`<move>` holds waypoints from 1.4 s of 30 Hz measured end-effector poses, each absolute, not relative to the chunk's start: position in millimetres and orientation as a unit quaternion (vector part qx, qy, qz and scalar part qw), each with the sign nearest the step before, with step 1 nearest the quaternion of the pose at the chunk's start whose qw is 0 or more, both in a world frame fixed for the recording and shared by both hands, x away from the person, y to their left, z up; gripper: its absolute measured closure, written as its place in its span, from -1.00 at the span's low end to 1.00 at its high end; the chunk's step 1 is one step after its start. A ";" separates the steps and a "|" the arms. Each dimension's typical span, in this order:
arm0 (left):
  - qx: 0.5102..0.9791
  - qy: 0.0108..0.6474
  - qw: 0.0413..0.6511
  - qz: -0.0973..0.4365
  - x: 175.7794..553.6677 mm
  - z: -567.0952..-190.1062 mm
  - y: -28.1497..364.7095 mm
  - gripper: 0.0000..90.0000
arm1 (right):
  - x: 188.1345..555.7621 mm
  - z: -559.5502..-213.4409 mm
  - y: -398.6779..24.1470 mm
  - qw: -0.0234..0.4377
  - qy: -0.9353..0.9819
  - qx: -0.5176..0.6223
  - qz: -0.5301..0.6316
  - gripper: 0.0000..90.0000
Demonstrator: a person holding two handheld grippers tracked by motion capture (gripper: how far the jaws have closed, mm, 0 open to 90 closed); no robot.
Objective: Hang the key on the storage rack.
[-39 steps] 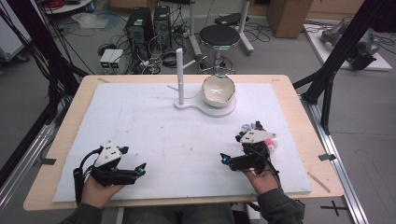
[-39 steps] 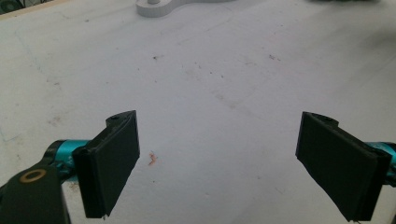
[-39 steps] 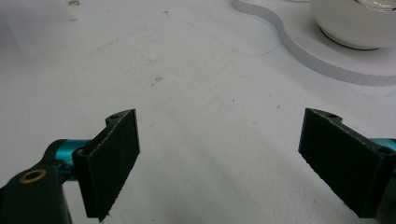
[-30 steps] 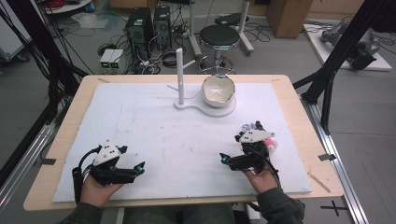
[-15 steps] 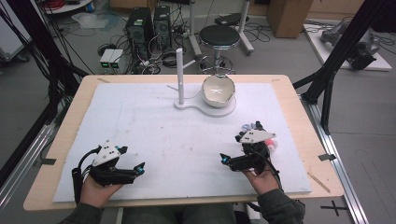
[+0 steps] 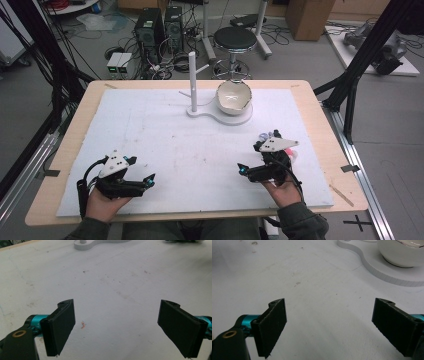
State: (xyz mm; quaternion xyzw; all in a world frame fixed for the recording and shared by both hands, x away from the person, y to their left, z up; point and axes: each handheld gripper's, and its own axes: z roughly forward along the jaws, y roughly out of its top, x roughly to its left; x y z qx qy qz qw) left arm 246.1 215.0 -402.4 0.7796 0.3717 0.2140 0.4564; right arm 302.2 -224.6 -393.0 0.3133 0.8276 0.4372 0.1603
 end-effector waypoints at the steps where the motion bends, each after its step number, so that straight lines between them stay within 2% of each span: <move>1: 0.779 0.372 0.457 0.214 246.2 -402.4 215.1 -0.67 | 302.3 -392.1 -224.8 0.158 0.827 0.314 0.438 -0.74; 24: 0.774 0.376 0.461 0.217 246.7 -401.3 217.5 -0.66 | 305.5 -374.4 -240.7 0.172 0.827 0.316 0.433 -0.74; 42: 0.773 0.375 0.462 0.218 247.6 -400.6 219.3 -0.66 | 308.7 -356.7 -284.6 0.204 0.806 0.361 0.422 -0.69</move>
